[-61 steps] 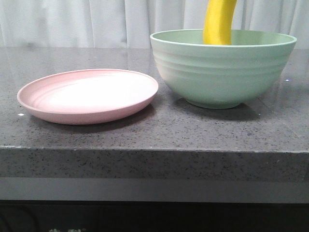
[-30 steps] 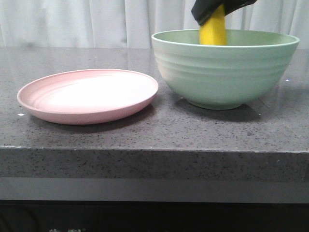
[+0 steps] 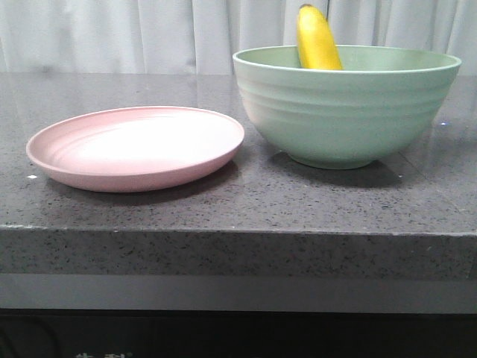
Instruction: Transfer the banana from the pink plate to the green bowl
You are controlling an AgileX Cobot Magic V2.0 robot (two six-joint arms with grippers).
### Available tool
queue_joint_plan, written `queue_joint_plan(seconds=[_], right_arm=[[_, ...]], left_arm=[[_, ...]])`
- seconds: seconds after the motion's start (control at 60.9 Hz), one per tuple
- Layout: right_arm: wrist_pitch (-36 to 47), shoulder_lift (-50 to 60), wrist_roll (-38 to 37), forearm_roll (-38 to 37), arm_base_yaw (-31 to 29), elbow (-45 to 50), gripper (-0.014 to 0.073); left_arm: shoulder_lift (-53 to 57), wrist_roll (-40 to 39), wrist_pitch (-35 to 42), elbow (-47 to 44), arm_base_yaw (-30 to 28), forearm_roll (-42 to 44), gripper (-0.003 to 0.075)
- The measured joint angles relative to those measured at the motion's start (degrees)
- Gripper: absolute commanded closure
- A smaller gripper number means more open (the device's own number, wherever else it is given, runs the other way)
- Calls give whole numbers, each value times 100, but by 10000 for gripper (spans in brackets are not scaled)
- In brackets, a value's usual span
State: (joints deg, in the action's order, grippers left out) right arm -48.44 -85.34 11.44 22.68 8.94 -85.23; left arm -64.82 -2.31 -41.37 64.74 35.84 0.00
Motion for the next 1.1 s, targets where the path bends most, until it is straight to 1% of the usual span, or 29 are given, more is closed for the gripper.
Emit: queue_joint_plan(seconds=[0.066, 0.082, 0.148, 0.181, 0.246, 0.279, 0.328, 0.492, 0.558, 0.64, 0.788, 0.886, 0.968, 1.1], right_arm=[[-240, 169, -396, -266, -113, -4, 414], [-324, 217, -490, -319, -150, -4, 436], [-530, 317, -650, -504, -245, -4, 536], [-613, 348, -697, -558, -274, -4, 578], [-764, 404, -748, -655, -312, -4, 665], [-806, 427, -760, -692, -312, -4, 661], [-897, 467, -782, -745, -312, -4, 651], [-998, 687, -796, -844, -312, 50, 652], [-903, 899, -796, -858, -297, 238, 652], [-621, 1321, -796, -862, -230, 725, 652], [335, 2329, -773, -862, -73, 1984, 652], [1132, 3157, -762, -862, -8, 2960, 652], [1602, 3791, -762, -862, 7, 3776, 652], [2091, 4811, -751, -862, 16, 4855, 652]], left_arm=[[-65, -278, 78, 0, -10, 307, 381], [-93, -339, 97, 0, -27, 379, 414], [-135, -589, 169, 0, -156, 630, 508], [-149, -666, 207, 0, -238, 680, 568], [-185, -797, 261, 11, -482, 720, 664], [-195, -822, 261, 21, -612, 720, 705], [-209, -850, 261, 50, -898, 692, 740], [-218, -869, 226, 88, -1768, 631, 738], [-207, -874, 213, 88, -2049, 629, 738], [-69, -874, 261, -55, -2370, 629, 738], [595, -874, 541, -701, -2458, 616, 738], [1206, -874, 795, -1347, -2458, 569, 738], [1843, -874, 1055, -1903, -2458, 547, 738], [2901, -874, 1294, -2801, -2458, 547, 738]])
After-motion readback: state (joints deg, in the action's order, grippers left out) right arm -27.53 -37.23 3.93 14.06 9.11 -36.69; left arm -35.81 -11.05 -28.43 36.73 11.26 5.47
